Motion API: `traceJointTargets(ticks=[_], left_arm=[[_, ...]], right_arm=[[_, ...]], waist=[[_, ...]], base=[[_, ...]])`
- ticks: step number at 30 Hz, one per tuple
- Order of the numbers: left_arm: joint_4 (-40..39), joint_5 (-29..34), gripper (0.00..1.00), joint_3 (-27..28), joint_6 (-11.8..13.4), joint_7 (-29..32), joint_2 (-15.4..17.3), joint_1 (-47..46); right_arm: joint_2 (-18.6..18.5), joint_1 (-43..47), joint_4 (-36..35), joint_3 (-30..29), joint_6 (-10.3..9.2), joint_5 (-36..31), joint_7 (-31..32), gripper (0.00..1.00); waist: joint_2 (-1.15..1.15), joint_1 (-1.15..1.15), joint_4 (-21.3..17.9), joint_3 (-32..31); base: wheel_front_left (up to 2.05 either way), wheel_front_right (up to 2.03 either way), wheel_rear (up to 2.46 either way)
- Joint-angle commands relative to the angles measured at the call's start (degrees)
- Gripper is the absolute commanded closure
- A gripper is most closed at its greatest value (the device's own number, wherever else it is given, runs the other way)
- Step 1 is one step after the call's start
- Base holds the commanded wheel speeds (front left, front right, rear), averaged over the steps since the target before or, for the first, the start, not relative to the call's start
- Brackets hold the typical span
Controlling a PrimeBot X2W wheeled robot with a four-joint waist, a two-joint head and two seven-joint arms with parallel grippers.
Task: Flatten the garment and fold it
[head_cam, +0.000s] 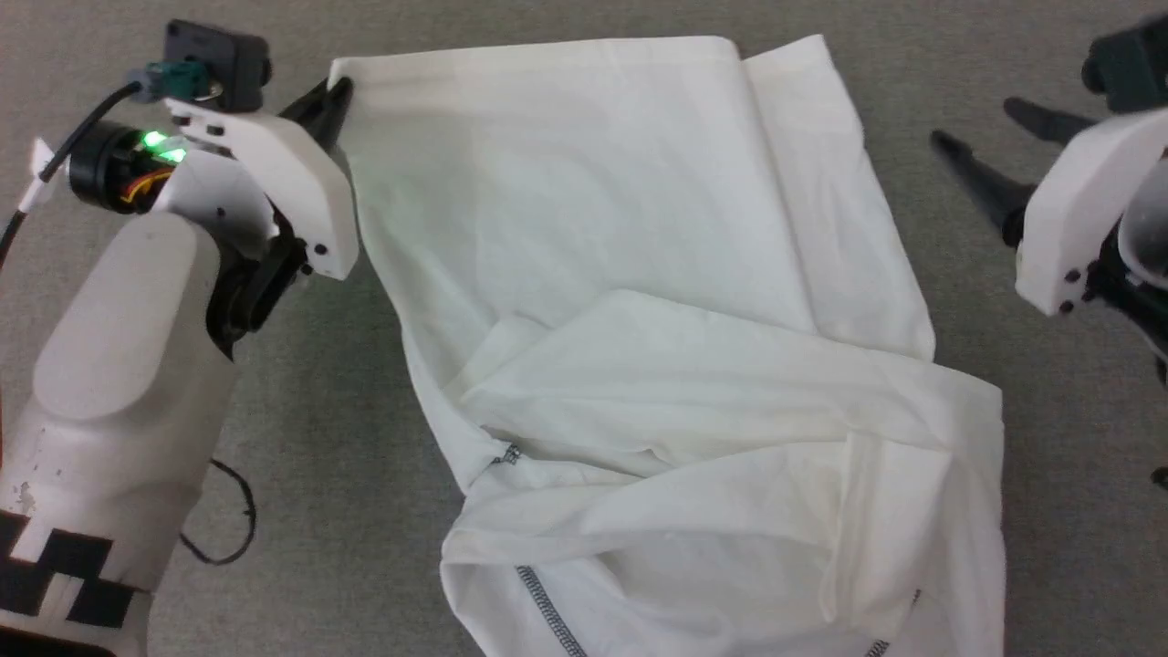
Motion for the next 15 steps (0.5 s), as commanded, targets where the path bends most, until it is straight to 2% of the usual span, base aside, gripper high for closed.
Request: traceJointTargets(ticks=[1, 7, 8, 15], left_arm=[[-1.43, 0.43, 1.0, -0.34, 0.24, -0.65, -0.55, 0.97], [-6.79, 0.95, 1.0, -2.05, 0.44, -1.65, -2.58, 1.46], [-6.79, 0.95, 1.0, -2.05, 0.44, -1.65, -2.58, 1.46], [-9.15, 1.45, 1.0, -3.76, -0.05, -2.15, -4.12, 0.42]], right_arm=[[-1.2, -3.05, 2.26, 1.77, -0.05, 0.16, 1.1, 0.0], [-3.01, -14.21, 14.59, 8.33, -0.05, 0.72, 3.18, 0.0], [-3.01, -14.21, 14.59, 8.33, -0.05, 0.72, 3.18, 0.0], [-3.48, -20.8, 26.41, 14.22, -0.05, -0.15, 1.76, 0.0]], waist=[[0.0, 0.0, 5.36, 1.58], [0.0, 0.0, 9.29, 4.04], [0.0, 0.0, 9.29, 4.04], [0.0, 0.0, 12.01, 5.75]], base=[[0.0, 0.0, 0.0], [0.0, 0.0, 0.0], [0.0, 0.0, 0.0], [0.0, 0.0, 0.0]])
